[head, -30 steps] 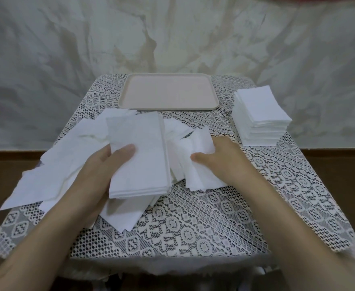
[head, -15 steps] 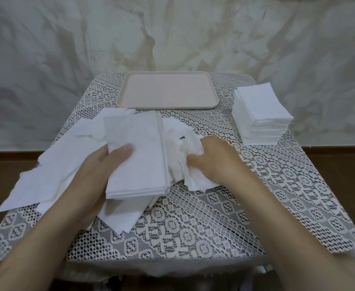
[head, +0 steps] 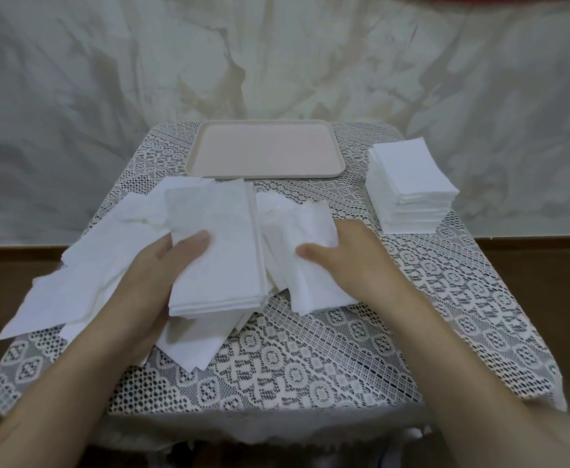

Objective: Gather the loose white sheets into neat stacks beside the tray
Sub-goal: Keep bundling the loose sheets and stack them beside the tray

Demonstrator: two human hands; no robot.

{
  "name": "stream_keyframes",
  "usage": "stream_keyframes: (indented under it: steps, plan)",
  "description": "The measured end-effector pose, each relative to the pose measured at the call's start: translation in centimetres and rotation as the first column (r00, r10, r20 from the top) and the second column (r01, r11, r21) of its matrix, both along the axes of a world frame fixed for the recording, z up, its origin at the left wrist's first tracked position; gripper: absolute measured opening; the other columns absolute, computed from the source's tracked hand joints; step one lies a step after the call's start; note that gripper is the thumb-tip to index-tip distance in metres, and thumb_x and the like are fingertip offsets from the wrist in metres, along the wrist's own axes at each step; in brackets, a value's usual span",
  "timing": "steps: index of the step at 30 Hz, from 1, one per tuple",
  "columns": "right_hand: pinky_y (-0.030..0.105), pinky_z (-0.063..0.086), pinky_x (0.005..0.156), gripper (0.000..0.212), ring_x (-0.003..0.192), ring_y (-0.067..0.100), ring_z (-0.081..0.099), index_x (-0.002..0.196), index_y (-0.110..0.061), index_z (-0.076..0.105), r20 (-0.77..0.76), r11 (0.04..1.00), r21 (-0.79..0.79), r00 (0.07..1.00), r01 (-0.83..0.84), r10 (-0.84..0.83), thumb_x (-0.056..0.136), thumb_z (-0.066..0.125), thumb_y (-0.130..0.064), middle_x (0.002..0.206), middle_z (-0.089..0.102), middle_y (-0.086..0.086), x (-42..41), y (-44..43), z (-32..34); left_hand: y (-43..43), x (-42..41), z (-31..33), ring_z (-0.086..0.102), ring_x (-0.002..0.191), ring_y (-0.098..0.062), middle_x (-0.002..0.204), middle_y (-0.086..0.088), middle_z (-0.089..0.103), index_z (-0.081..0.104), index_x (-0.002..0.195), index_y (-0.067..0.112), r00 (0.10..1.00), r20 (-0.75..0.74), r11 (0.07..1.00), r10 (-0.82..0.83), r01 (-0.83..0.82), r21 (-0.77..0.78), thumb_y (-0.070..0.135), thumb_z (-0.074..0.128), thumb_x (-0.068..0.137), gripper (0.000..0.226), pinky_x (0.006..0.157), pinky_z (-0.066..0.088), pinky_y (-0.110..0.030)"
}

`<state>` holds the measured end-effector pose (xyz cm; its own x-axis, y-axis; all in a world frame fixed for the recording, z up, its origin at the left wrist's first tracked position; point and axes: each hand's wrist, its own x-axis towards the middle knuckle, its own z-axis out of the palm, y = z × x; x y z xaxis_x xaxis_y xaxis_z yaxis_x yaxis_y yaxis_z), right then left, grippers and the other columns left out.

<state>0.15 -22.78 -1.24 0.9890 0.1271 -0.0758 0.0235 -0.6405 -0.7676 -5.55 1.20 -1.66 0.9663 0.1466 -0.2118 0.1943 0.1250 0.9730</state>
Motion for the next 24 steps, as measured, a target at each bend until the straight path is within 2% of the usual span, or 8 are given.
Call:
stream_keyframes:
  steps: [2, 5, 7, 9, 15, 18, 21, 24]
  plan:
    - [0.027, 0.043, 0.062, 0.021, 0.083, 0.02, 0.063, 0.103, -0.02, 0.068, 0.005, 0.996, -0.089, 1.0, -0.024, 0.025, 0.092, 0.071, -0.038, 0.093, 0.067, -0.003, 0.7, 1.0, -0.2, 0.0, 0.1, 0.0, 0.076, 0.105, -0.026, 0.116, -0.009, 0.079, 0.069, 0.128, 0.01, 1.0, 0.003, 1.0, -0.005, 0.005, 0.001, 0.039, 0.065, 0.089, 0.049, 0.087, 0.054, -0.041]
    - [0.026, 0.035, 0.056, 0.022, 0.074, 0.019, 0.058, 0.098, -0.016, 0.065, 0.012, 0.969, -0.244, 0.999, -0.043, 0.047, 0.094, 0.067, -0.038, 0.083, 0.062, -0.004, 1.6, 2.1, -0.6, 0.3, 0.2, -0.2, 0.076, 0.108, -0.027, 0.117, -0.009, 0.079, 0.069, 0.128, 0.011, 1.0, 0.0, 1.0, -0.019, 0.019, 0.001, 0.039, 0.064, 0.09, 0.048, 0.093, 0.055, -0.044]
    - [0.029, 0.039, 0.058, 0.024, 0.072, 0.021, 0.058, 0.096, -0.011, 0.064, 0.013, 0.959, -0.281, 0.999, -0.038, 0.044, 0.095, 0.065, -0.035, 0.082, 0.062, 0.0, 2.0, 2.4, -0.8, 0.4, 0.2, -0.3, 0.075, 0.111, -0.029, 0.119, -0.01, 0.078, 0.069, 0.129, 0.011, 1.0, -0.003, 1.0, -0.025, 0.025, 0.004, 0.039, 0.064, 0.09, 0.048, 0.098, 0.054, -0.045]
    - [0.033, 0.043, 0.064, 0.023, 0.076, 0.025, 0.06, 0.096, -0.01, 0.064, 0.015, 0.953, -0.301, 0.999, -0.035, 0.042, 0.095, 0.063, -0.034, 0.085, 0.065, 0.004, 2.1, 2.5, -0.9, 0.5, 0.3, -0.3, 0.075, 0.11, -0.029, 0.119, -0.01, 0.078, 0.07, 0.128, 0.01, 1.0, -0.006, 1.0, -0.027, 0.027, 0.008, 0.04, 0.063, 0.091, 0.048, 0.095, 0.054, -0.044]
    - [0.032, 0.04, 0.061, 0.026, 0.074, 0.028, 0.061, 0.09, -0.008, 0.064, -0.011, 0.956, -0.288, 0.998, -0.065, 0.065, 0.093, 0.062, -0.034, 0.083, 0.066, 0.008, 1.3, 2.2, -0.7, 0.4, 0.3, -0.1, 0.077, 0.095, -0.021, 0.112, -0.009, 0.08, 0.071, 0.124, 0.009, 1.0, -0.008, 1.0, -0.028, 0.028, 0.003, 0.039, 0.063, 0.093, 0.044, 0.076, 0.058, -0.031]
    - [0.032, 0.041, 0.06, 0.024, 0.07, 0.022, 0.06, 0.089, -0.01, 0.065, -0.067, 0.961, -0.264, 0.996, -0.078, 0.062, 0.093, 0.065, -0.034, 0.082, 0.065, 0.005, -0.2, 1.1, -0.1, 0.3, 0.2, 0.0, 0.077, 0.091, -0.019, 0.11, -0.009, 0.08, 0.071, 0.123, 0.009, 0.999, 0.002, 0.999, -0.032, 0.032, -0.005, 0.039, 0.064, 0.092, 0.044, 0.066, 0.06, -0.024]
    - [0.035, 0.052, 0.071, 0.021, 0.082, 0.024, 0.066, 0.096, -0.011, 0.067, -0.122, 0.97, -0.225, 0.99, -0.094, 0.067, 0.095, 0.063, -0.032, 0.09, 0.069, 0.005, -2.0, -0.2, -0.2, 0.2, 0.1, 0.1, 0.077, 0.09, -0.017, 0.11, -0.008, 0.08, 0.071, 0.123, 0.01, 0.999, 0.011, 0.999, -0.037, 0.038, -0.009, 0.039, 0.064, 0.092, 0.044, 0.064, 0.059, -0.023]
    - [0.042, 0.057, 0.082, 0.021, 0.088, 0.025, 0.069, 0.101, -0.014, 0.068, -0.154, 0.985, -0.142, 0.985, -0.097, 0.075, 0.095, 0.066, -0.035, 0.094, 0.071, 0.004, -2.9, -1.3, -0.3, 0.1, 0.0, 0.2, 0.077, 0.093, -0.019, 0.112, -0.008, 0.08, 0.071, 0.123, 0.012, 0.999, 0.011, 0.999, -0.039, 0.039, 0.007, 0.042, 0.065, 0.089, 0.046, 0.074, 0.057, -0.031]
